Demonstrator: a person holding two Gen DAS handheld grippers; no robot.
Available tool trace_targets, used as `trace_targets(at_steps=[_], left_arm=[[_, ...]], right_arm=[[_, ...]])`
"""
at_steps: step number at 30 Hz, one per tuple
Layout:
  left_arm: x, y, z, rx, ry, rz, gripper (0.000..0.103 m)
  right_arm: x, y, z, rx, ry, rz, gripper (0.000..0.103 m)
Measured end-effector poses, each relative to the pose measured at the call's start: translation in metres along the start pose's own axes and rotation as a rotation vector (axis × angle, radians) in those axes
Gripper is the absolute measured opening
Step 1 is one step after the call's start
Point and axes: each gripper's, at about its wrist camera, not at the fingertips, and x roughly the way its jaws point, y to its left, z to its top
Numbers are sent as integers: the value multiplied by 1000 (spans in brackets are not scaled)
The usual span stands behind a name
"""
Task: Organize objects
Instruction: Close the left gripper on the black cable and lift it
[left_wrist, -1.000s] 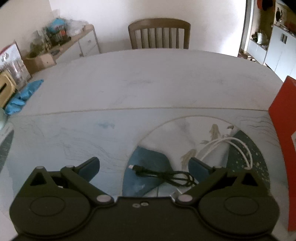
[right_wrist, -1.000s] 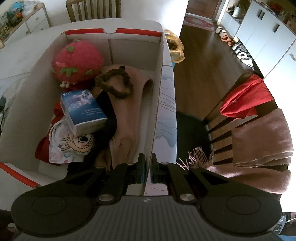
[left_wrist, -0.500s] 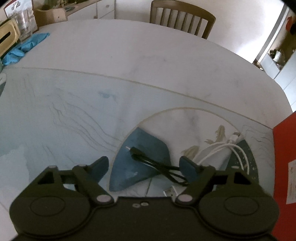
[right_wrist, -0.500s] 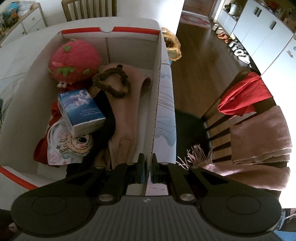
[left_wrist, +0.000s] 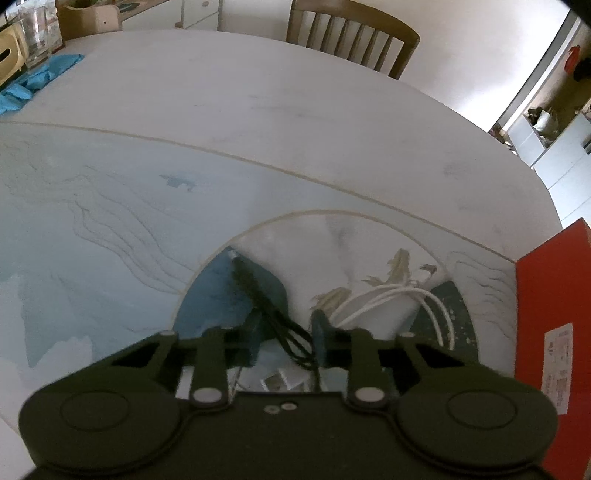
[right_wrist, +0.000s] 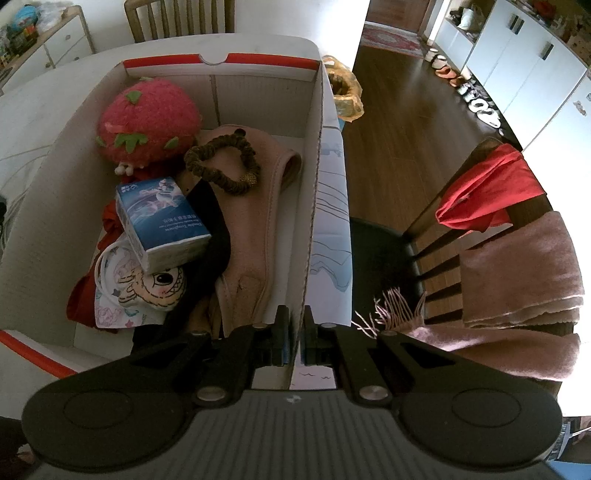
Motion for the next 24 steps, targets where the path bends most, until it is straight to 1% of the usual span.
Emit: trace_targets(at_steps=[3,6,11,17,22,24], left_arm=[[-7,2,-1,-14,-7,-43,8],[-13,-3,0,-6,-12,-61,3],[-27,-13,-2,17,-15,-96,3],[-57,-30,-10,63,-23,-157,3],[-79,-52,-19,117,-16,-197,3],[-88,-64,-22,151,-20,-202,3]], right_arm=[[1,0,0,-3,-1,3,5],[1,0,0,-6,-2,5,5],[2,-1,-1,-9,-4,13,5],[3,-2,-1,-16,-10,23,5],[3,-2,-1,-24,-16,30,5],[3,-2,-2,-29,-19,33,5]])
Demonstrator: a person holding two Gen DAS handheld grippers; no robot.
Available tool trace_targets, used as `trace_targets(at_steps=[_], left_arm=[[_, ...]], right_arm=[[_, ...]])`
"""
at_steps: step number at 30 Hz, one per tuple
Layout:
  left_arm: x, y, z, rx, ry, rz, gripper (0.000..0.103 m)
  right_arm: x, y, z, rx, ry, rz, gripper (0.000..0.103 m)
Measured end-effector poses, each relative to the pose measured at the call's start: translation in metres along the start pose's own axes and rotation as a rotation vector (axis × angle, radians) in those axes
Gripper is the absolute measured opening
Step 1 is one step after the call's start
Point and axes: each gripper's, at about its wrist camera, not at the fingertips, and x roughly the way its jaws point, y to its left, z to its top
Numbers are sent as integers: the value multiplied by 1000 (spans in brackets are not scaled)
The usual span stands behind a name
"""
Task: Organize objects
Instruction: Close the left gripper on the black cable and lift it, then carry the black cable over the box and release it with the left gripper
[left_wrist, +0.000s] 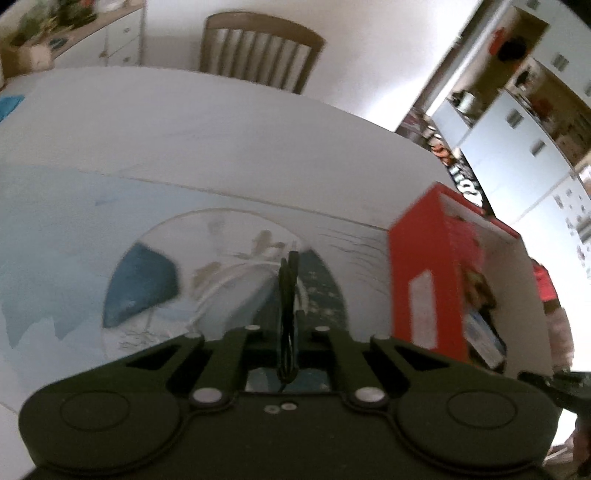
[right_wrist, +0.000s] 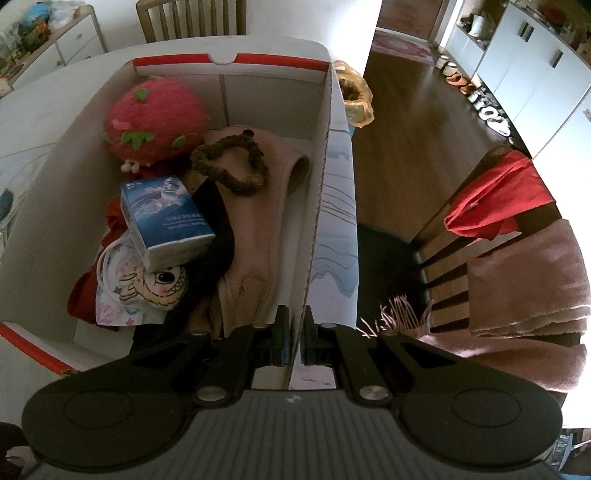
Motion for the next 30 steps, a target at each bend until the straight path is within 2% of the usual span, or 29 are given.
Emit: trace_targets(at_steps=[10,24,30], left_arm=[[-20,-69,-7,168,-20,-43,3],[-42,-165,-5,390,-59,-165,3],[-31,-205,-4,448,-41,-236,3]], right_arm=[[0,0,0,-22,-7,10,5],[1,-2,-2,-23,-21,28,6],[1,-3,-3,-22,-26,37,6]])
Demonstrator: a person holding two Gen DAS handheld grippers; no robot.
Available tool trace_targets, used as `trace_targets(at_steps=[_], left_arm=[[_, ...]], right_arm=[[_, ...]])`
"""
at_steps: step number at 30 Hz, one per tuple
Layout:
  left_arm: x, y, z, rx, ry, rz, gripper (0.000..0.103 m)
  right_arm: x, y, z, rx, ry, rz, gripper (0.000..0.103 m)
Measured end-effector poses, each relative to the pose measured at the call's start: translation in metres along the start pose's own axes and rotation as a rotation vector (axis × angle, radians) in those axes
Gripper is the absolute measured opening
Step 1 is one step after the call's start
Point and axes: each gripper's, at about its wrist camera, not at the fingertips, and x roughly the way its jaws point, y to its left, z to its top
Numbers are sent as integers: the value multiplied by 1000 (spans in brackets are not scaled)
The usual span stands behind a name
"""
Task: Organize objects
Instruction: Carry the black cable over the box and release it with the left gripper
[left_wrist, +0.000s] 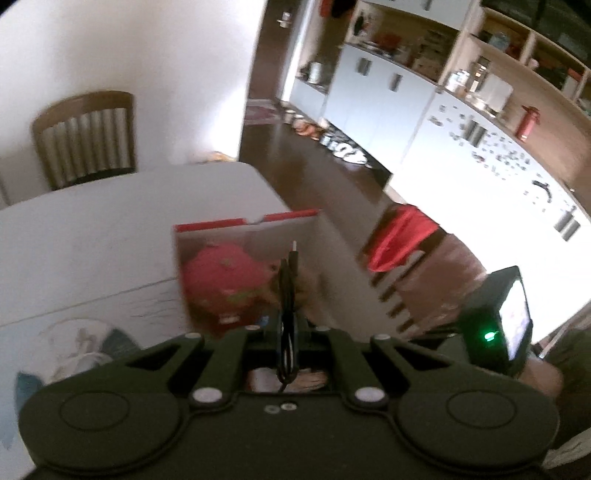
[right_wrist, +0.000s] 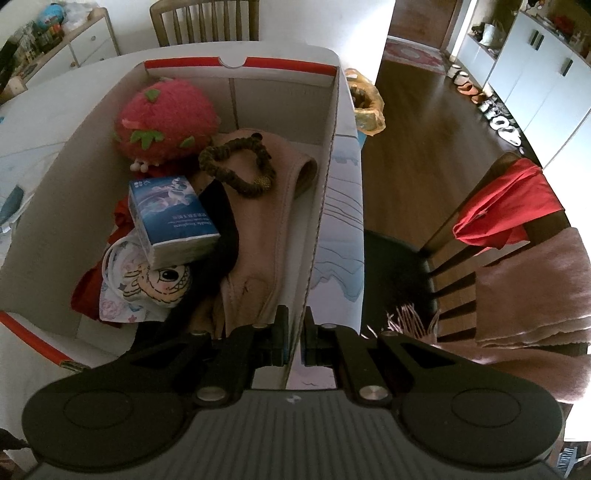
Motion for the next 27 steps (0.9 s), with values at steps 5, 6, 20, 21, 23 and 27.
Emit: trace_targets(at_steps=[5,6,20,21,23,27], left_arm=[[32,-23,1,45,52,-42,3],[38,-26,-1,51,65,-48,3],[109,-30,-34,91,224,-35,3],[111,-30,-37,98,233,-38,3],[116,-30,-41,110,253,-49,3],[127,-30,-48,118,286,-48,3]], right_arm=[[0,0,0,-3,-1,3,6],[0,0,0,-3,-1,4,6],[1,-1,0,-12,-1,9,6],[1,-2,0,-11,-1,11,6],[1,-3,0,-10,-1,14,6],[1,-5,0,-6,-3,18,6]])
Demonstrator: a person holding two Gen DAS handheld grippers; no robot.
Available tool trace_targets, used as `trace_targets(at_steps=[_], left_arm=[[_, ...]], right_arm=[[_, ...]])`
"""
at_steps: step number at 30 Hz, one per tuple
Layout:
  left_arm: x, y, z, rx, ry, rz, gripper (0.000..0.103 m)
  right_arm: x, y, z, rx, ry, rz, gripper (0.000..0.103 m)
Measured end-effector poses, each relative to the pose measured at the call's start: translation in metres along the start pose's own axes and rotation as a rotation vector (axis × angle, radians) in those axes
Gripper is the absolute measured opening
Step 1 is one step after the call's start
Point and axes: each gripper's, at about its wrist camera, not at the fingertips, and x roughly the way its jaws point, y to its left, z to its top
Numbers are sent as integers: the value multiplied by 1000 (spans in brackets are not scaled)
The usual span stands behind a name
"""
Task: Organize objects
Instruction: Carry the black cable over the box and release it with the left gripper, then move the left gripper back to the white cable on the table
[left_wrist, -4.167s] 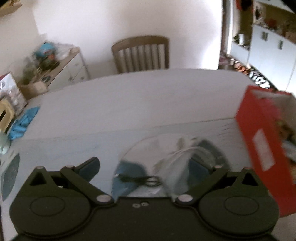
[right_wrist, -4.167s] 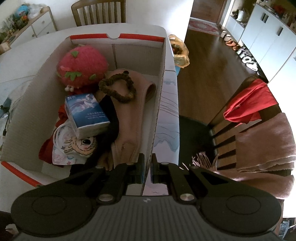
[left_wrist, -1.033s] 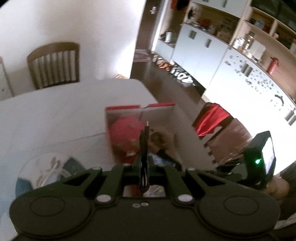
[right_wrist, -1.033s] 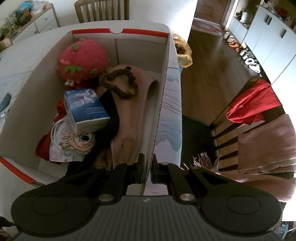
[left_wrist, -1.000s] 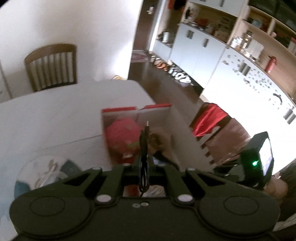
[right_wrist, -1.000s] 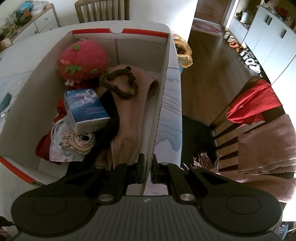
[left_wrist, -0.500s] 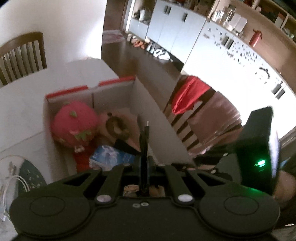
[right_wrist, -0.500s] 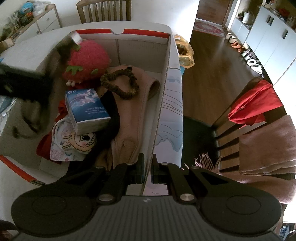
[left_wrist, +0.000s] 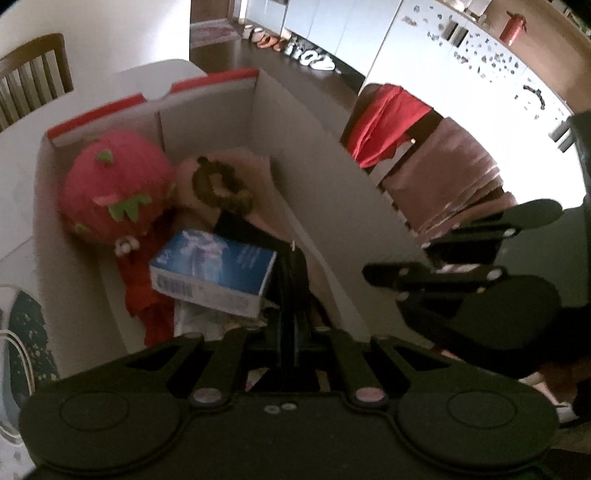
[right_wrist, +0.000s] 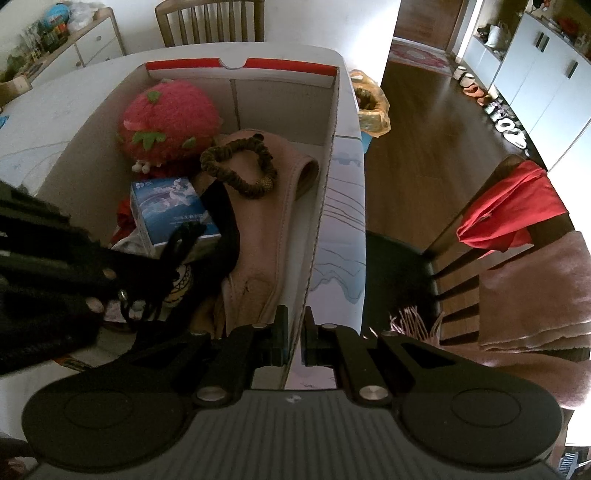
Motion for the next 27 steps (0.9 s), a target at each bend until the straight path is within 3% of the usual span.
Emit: trace_targets(at_steps=[13,15,22,24,27], left_arm=[[12,4,-7,-12,24,-17,8],[9,4,-7,-15,12,-15,17],[-7,5,-11,-28,-34,-2,35],[-15,7,-12,-34,-51,-5,45],[-28,8,-15,-42,-80,-7,50]], right_arm=[[0,0,1,5,2,-1,6],[-1,0,1,6,3,-1,6],[-1,-1,0,11,4,-3,6],[-1,-1,0,10,4,-3,6],[-1,0,0,12,5,-2,6]])
